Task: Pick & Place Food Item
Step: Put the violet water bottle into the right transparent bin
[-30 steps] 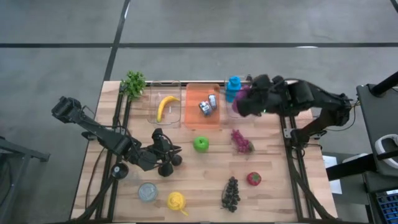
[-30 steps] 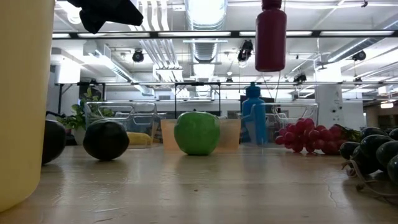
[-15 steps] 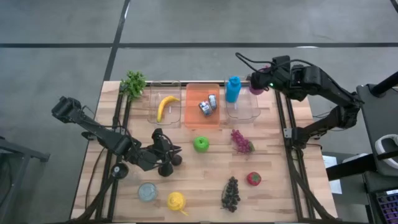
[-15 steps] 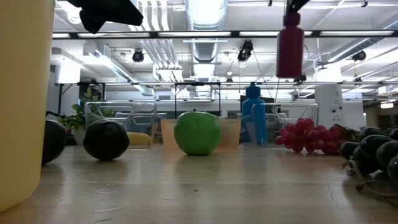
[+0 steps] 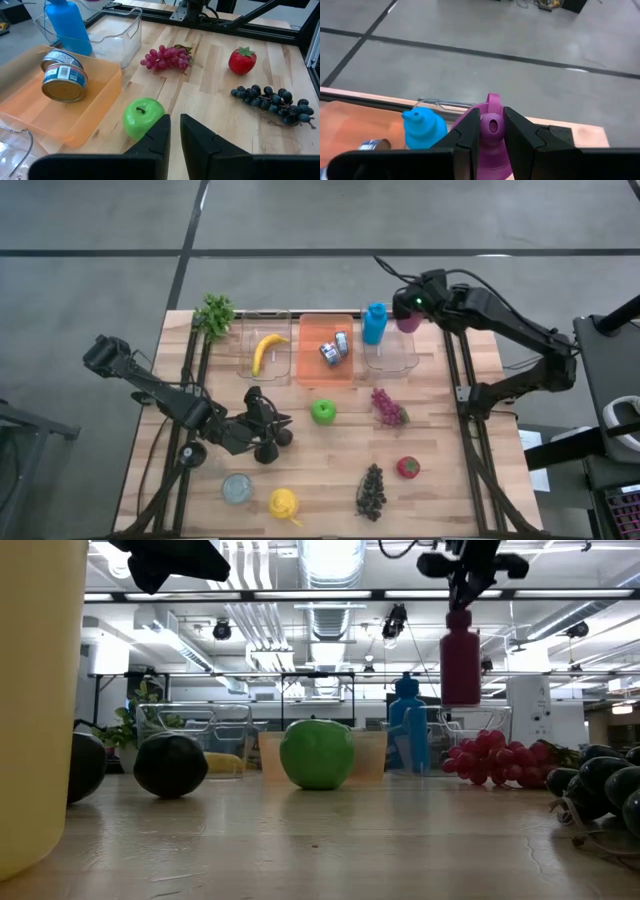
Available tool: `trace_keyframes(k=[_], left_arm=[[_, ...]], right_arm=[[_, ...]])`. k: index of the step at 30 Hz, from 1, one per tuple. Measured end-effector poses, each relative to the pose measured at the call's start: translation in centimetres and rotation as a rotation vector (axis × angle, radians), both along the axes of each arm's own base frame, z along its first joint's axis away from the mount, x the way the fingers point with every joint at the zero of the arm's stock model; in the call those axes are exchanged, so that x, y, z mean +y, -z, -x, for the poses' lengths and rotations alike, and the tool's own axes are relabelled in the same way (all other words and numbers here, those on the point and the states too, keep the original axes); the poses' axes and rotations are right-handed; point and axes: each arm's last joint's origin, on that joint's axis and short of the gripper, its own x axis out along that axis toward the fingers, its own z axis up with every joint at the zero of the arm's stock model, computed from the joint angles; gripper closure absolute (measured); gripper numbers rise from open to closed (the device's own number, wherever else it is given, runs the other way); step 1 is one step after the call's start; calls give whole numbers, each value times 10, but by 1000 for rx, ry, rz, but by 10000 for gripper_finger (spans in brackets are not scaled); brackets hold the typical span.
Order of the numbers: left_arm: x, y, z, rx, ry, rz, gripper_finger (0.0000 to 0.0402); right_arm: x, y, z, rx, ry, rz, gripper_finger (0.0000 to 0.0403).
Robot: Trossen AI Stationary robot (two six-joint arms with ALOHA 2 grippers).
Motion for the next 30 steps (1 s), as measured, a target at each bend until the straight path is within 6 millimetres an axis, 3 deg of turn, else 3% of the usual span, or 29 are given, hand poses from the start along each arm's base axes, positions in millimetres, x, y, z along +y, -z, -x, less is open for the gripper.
trace_keyframes(k=[9, 30], left_arm=[[0, 0, 0, 0, 0, 0, 355], [0, 0, 0, 0, 0, 0, 355]], right_arm=[[-25, 28, -8, -36, -61, -41, 337], [-50, 71, -9, -37, -48, -52, 337]])
